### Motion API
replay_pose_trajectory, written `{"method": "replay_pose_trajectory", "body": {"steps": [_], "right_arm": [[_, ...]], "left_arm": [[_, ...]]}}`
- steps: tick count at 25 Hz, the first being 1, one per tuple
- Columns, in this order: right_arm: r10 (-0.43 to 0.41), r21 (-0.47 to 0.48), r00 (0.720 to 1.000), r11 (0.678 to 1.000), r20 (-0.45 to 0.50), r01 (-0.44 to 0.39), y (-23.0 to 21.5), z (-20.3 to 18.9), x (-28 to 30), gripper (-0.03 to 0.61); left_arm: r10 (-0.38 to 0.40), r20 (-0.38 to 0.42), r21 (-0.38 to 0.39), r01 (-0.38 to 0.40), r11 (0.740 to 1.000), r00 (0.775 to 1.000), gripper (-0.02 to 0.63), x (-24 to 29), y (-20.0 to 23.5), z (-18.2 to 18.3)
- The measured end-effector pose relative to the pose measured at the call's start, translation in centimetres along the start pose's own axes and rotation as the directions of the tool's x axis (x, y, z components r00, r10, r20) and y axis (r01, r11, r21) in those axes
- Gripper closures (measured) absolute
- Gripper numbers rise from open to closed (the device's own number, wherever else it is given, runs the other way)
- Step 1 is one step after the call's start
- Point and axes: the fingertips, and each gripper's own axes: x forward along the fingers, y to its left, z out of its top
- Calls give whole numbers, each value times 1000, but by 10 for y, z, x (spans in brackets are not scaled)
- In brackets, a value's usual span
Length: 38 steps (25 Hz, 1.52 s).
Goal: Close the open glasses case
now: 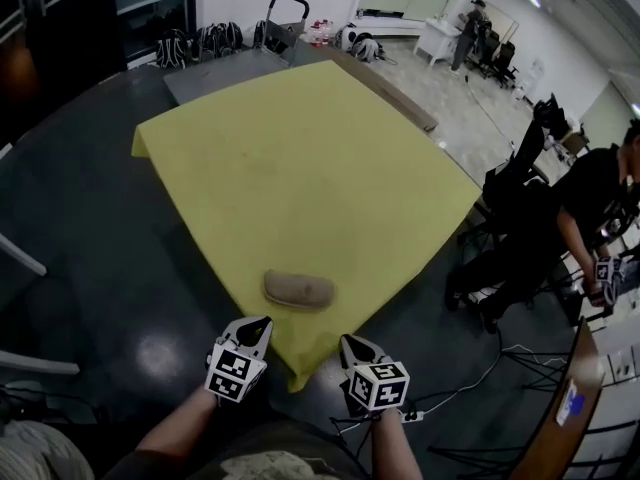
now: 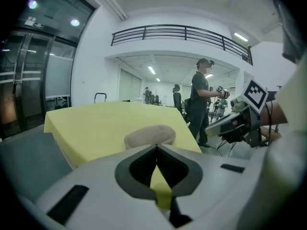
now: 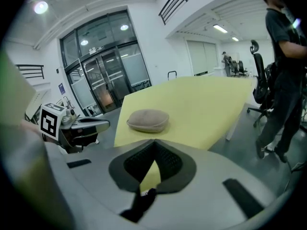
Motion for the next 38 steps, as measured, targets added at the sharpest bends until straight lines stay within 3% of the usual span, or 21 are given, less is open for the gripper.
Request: {"method": "replay_pose_trajectory", "body": {"steps": [7,11,17,20,24,29,33,38], "right_arm": [[-1,1,1000,1000,13,1,-4,-57,-78,589],[-1,7,1000,1000,15,1,-6,-96,-121,589],[2,2,1000,1000,10,-2,-2,-130,-158,589],[4,11,996,1000,93,-5,0,-124,-172,589],[13,32,969,999,246,-22,7,-100,-201,589],[38,-49,932,999,361,-21,26,-76,-230,589],[53,-99,914,995,402,-14,38,-68,-242,589],[60,-121,919,993,389,-14,43,-77,-243,589]], "left_arm": [[33,29,-6,-33,999,999,604,-50,-73,-23],[61,68,-47,-58,997,996,604,-80,-114,-32],[88,107,-79,-79,994,990,604,-114,-149,-38],[100,139,-88,-88,992,985,604,-125,-156,-35],[116,197,-85,-101,991,974,604,-144,-167,-20],[133,262,-76,-117,990,956,604,-166,-174,-1],[135,279,-66,-121,990,951,605,-173,-178,5],[141,272,-79,-124,989,952,604,-179,-181,-3]]}}
